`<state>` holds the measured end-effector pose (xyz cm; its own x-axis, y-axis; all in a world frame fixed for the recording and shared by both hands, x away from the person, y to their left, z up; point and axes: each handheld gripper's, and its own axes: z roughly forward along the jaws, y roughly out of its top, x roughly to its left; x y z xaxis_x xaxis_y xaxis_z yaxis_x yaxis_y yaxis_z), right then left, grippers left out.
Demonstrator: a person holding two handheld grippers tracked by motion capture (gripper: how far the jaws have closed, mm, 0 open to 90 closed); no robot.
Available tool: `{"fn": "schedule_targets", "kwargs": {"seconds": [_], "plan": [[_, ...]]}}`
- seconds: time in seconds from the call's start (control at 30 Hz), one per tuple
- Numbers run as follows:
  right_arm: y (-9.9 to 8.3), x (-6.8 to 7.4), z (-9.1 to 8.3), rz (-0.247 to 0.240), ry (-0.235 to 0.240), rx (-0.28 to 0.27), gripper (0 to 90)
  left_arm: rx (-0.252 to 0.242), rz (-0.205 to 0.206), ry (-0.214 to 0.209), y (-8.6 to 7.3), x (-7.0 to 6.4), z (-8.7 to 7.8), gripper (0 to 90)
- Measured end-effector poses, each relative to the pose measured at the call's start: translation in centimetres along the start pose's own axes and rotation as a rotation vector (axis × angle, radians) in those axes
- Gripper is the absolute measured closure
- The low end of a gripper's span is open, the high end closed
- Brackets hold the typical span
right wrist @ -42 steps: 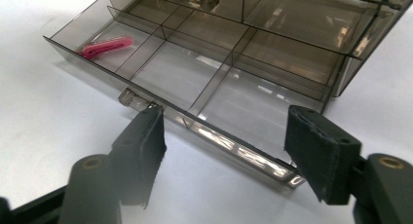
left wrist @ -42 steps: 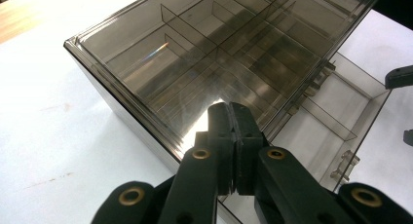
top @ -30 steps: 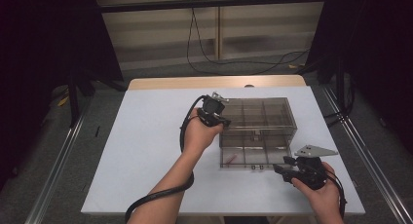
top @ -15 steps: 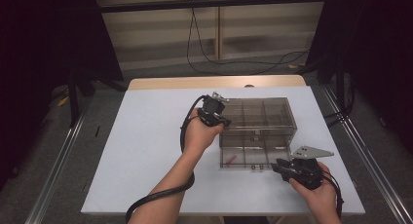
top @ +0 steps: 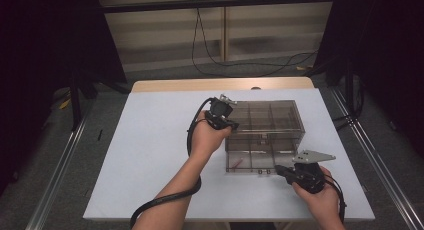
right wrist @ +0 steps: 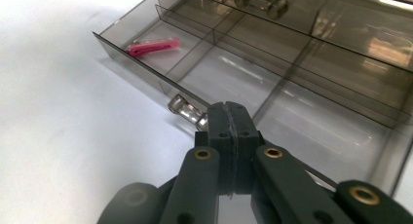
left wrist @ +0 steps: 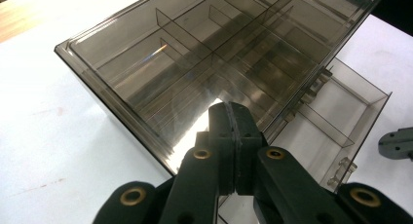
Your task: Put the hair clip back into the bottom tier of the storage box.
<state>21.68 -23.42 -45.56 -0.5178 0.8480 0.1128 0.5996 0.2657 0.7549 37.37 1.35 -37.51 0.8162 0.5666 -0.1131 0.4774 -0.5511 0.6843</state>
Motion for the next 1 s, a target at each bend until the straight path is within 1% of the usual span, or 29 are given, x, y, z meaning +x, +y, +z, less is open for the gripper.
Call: {"fn": "schedule_targets", "kwargs": {"seconds": [0.23, 0.37, 0.4, 0.57, 0.67, 0.9, 1.0], "plan": [[0.0, 0.4, 0.5, -0.006, -0.005, -0.002, 90.0, -0.001, -0.001, -0.005, 0.1, -0.1, 0.2, 89.7], [-0.1, 0.5, 0.9, -0.009, -0.005, -0.014, 90.0, -0.002, -0.004, -0.008, 0.1, -0.1, 0.1, 89.7], [-0.1, 0.6, 1.1, -0.01, -0.004, -0.013, 90.0, -0.009, -0.016, -0.01, 0.1, -0.1, 0.2, 89.7], [-0.1, 0.9, 1.7, -0.018, 0.003, -0.009, 90.0, -0.007, -0.014, -0.007, 0.0, -0.1, 0.1, 89.8], [-0.1, 1.2, 2.1, -0.019, 0.004, -0.004, 90.0, -0.016, -0.01, -0.014, -0.1, 0.0, 0.2, 89.8], [0.0, 1.3, 2.3, -0.021, -0.002, -0.012, 90.0, -0.013, -0.011, -0.014, 0.0, 0.0, 0.2, 89.8], [0.1, 1.4, 2.4, -0.028, -0.004, -0.013, 90.0, -0.009, -0.005, -0.006, 0.0, -0.1, 0.2, 90.0]]}}
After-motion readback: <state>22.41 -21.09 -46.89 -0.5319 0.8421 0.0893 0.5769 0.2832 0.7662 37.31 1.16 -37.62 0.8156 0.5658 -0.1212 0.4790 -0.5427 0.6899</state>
